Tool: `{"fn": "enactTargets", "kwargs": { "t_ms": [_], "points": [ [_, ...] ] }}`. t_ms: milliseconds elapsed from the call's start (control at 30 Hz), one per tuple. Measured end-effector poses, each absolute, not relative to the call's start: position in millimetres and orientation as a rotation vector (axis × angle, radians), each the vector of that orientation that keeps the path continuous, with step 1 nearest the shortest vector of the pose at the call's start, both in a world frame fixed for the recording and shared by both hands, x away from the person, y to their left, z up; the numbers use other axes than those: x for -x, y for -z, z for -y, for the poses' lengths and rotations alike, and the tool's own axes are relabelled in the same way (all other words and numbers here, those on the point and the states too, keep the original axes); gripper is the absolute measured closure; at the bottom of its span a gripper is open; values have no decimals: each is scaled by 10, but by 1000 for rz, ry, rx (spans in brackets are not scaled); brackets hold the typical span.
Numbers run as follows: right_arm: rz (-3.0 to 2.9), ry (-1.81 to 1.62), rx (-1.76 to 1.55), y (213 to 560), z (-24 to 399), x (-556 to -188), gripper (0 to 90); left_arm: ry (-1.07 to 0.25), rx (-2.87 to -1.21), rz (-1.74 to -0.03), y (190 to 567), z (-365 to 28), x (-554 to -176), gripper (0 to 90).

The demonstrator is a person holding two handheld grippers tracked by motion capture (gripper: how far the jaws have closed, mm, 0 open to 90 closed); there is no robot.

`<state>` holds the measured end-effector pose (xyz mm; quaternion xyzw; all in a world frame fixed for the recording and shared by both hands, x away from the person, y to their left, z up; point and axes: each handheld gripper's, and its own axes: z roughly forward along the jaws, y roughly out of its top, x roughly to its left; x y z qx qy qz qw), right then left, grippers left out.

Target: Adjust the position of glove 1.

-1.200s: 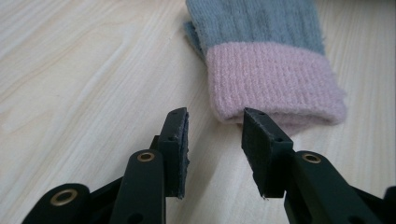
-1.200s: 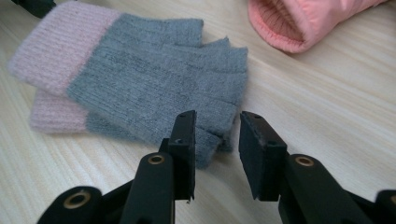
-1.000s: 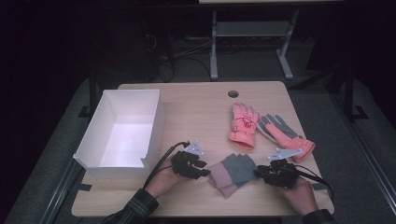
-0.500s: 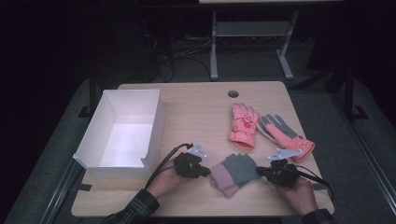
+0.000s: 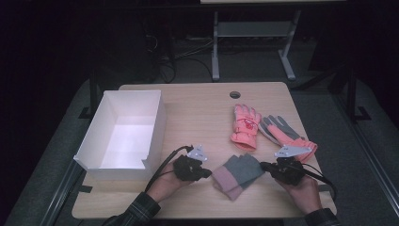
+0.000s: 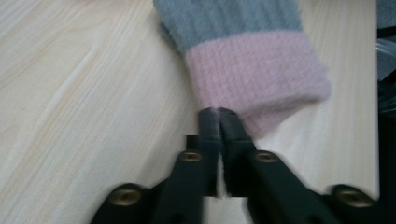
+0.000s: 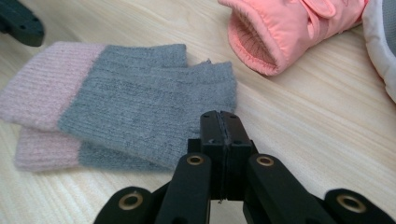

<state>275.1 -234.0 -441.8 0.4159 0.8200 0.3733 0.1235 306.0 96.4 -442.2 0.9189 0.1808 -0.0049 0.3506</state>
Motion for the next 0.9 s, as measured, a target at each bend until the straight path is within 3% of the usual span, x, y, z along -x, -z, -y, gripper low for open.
{"fn": "enactTargets", "kwargs": {
  "t_ms": [133, 500, 633, 767, 900],
  "points": [
    [-2395, -1077, -1220, 4426, 2333, -2749, 896, 19, -2380, -459, 4468, -959, -3079, 714],
    [-2402, -1075, -1221, 4441, 2330, -2752, 896, 14, -2423, -419, 4542, -880, -3061, 650],
    [-2407, -1072, -1223, 4441, 2331, -2752, 896, 18, -2418, -426, 4550, -872, -3089, 714],
    [-2403, -1077, -1223, 4441, 2332, -2753, 896, 39, -2404, -425, 4514, -883, -3105, 897],
    [-2408, -1074, -1223, 4441, 2332, -2752, 897, 28, -2411, -436, 4509, -885, -3103, 897]
  ]
}}
